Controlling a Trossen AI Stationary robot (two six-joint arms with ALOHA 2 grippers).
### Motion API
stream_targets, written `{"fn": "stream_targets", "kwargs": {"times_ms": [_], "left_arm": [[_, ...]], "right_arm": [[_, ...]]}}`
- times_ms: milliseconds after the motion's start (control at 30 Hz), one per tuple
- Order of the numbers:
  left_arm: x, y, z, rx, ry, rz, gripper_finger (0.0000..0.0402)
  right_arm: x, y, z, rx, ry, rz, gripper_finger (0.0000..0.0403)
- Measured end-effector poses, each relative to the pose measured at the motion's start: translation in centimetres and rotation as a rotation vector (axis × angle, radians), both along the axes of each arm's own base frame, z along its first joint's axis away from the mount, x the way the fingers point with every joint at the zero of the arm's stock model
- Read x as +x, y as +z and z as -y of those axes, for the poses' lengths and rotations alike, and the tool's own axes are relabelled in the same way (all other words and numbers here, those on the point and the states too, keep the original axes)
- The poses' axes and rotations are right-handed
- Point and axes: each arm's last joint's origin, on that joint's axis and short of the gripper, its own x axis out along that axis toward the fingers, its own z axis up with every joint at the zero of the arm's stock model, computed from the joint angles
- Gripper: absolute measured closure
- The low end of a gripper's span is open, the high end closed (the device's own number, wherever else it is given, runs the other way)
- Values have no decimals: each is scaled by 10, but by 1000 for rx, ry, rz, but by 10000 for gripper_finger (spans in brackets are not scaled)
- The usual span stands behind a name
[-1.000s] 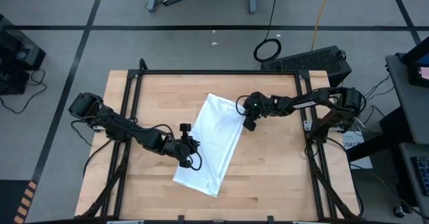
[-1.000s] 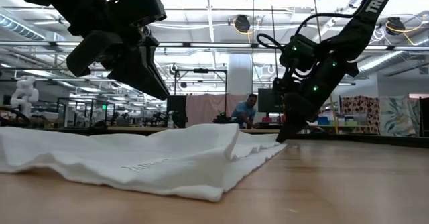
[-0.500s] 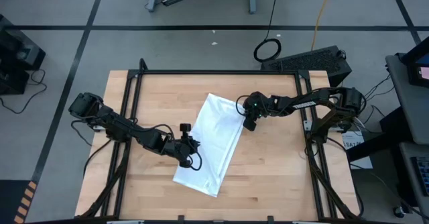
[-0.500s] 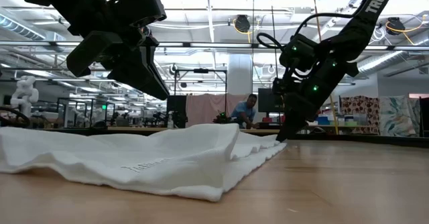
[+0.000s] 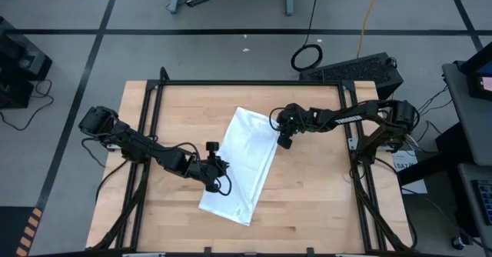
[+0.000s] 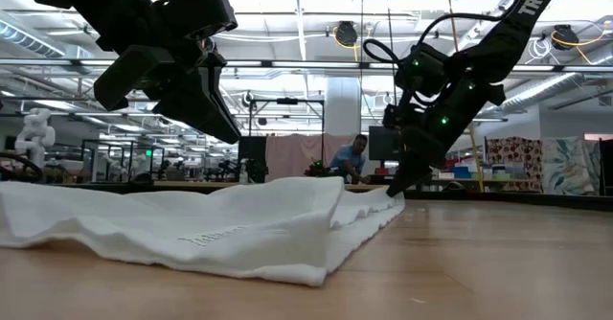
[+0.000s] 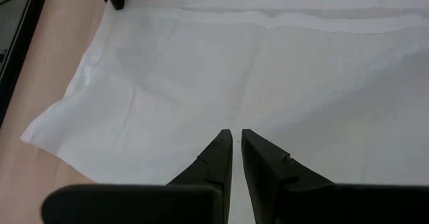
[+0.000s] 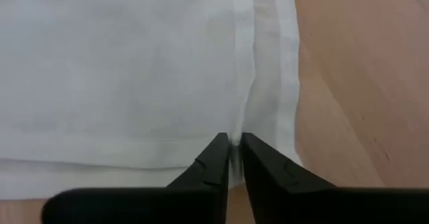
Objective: Roll towel
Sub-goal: Roll the white towel
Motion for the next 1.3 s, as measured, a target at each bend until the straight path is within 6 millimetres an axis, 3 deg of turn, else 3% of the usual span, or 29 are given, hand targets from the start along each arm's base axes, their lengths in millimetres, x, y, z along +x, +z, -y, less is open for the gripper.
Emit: {"fn": "stream_targets", "kwargs": {"times_ms": [200,500,933,1033,1200,1300], "left_arm": [[0,0,0,0,0,0,359],[0,0,0,0,0,0,359],[0,0,0,0,0,0,359],[0,0,0,0,0,0,359],[0,0,0,0,0,0,359],[0,0,0,0,-1,0,359]], "right_arm": [[-1,-1,0,-13,22,-20,350],[-1,-1,0,-31,13,-27,370],[-1,-1,0,-34,12,-28,310],[-1,-1,0,-33,10,-27,323],[-1,-1,0,-31,8,-27,388],[-1,0,0,-38,8,-28,394]]}}
